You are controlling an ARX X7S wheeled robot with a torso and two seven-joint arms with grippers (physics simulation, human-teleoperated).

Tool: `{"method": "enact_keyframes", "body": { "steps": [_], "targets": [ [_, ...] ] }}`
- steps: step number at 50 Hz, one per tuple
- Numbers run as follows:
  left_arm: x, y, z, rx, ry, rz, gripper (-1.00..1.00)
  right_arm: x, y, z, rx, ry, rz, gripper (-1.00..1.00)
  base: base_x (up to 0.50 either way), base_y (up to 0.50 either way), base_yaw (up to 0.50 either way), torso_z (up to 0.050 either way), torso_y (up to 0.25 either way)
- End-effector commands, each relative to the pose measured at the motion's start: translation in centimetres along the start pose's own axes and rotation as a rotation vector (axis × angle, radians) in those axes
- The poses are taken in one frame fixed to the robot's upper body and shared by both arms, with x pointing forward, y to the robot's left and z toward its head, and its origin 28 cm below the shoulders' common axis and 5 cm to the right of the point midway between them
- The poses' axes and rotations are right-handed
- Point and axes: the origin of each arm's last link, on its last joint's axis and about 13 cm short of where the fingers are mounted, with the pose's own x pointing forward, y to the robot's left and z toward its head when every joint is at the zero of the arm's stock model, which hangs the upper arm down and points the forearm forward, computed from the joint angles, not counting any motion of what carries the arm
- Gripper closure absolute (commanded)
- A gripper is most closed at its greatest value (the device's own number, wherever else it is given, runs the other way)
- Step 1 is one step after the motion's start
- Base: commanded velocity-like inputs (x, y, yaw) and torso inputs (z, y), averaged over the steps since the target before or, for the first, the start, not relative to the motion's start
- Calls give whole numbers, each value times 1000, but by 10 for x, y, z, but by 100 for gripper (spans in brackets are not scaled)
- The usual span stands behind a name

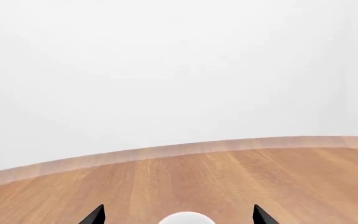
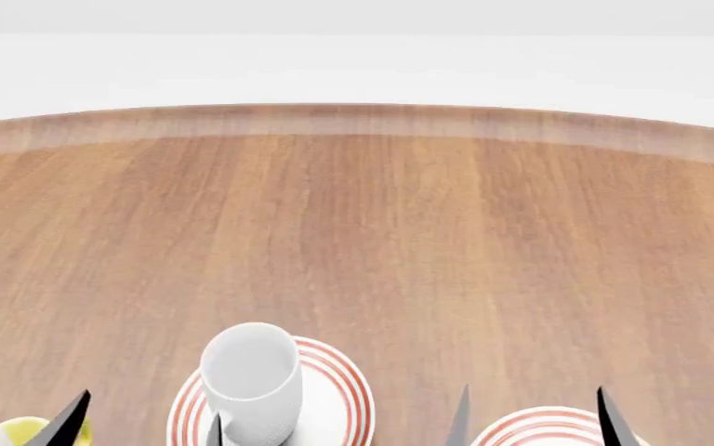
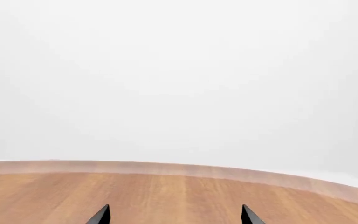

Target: Put the white mug on the left plate.

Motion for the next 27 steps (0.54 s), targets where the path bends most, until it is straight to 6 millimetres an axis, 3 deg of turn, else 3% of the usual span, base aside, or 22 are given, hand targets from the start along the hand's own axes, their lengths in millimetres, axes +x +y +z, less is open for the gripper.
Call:
{"method": "enact_keyframes", "body": {
  "steps": [1,17,27],
  "targets": [
    [-21,-1,12,-13,-40,-13,-100,-18,7,11,8,-51,27,-100,0,0,0,0,0],
    [-52,-3,14,-39,-65,-29,-100,-56,18,22,40,-141,57,-100,0,0,0,0,0],
    [-56,-2,13,-52,-66,-20,-100,-58,19,17,67,-136,51,-100,0,0,0,0,0]
  ]
}}
